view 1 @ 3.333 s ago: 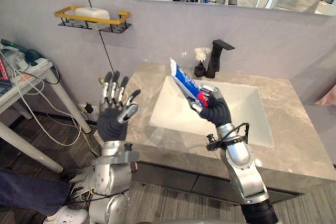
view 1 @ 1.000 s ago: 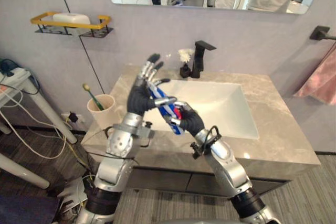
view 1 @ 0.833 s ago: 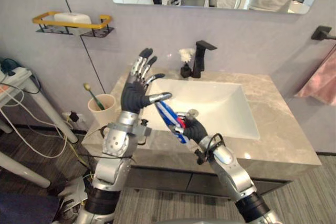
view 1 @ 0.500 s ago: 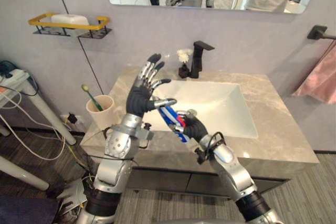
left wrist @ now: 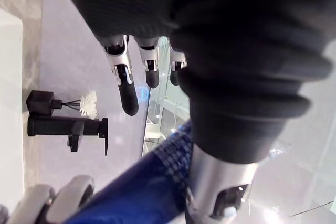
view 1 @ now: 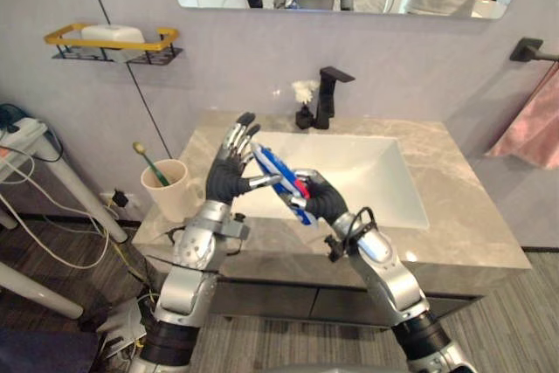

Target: Organize washtable

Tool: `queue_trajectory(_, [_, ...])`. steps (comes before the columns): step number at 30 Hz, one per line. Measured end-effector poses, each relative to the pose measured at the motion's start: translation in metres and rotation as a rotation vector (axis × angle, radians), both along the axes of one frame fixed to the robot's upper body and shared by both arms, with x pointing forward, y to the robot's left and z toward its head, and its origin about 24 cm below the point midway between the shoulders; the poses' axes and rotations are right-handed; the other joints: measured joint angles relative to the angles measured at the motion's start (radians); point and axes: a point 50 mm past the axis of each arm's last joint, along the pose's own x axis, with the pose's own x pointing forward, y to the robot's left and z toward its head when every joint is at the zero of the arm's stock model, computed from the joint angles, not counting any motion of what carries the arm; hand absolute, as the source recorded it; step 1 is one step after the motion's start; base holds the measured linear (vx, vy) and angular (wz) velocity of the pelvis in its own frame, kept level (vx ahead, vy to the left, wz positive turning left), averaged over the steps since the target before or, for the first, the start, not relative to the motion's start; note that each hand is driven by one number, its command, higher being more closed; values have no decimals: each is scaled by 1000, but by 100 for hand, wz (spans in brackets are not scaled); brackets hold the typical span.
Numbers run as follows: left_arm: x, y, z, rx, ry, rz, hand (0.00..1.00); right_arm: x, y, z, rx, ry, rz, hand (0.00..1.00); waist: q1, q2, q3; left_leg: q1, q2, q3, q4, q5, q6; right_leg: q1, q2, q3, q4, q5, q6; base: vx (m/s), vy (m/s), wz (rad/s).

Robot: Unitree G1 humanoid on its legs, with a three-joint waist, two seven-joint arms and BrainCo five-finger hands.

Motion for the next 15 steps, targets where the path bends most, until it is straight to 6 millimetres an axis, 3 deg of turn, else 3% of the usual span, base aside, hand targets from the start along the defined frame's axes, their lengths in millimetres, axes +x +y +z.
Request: queue_trajectory(15, [3,4,-7,-26,32,43,0,1,-1,1,14,1,-14,100,-2,11,7,2,0,0,-6,0,0,0,0,-1,-1,0,0,0,0,0])
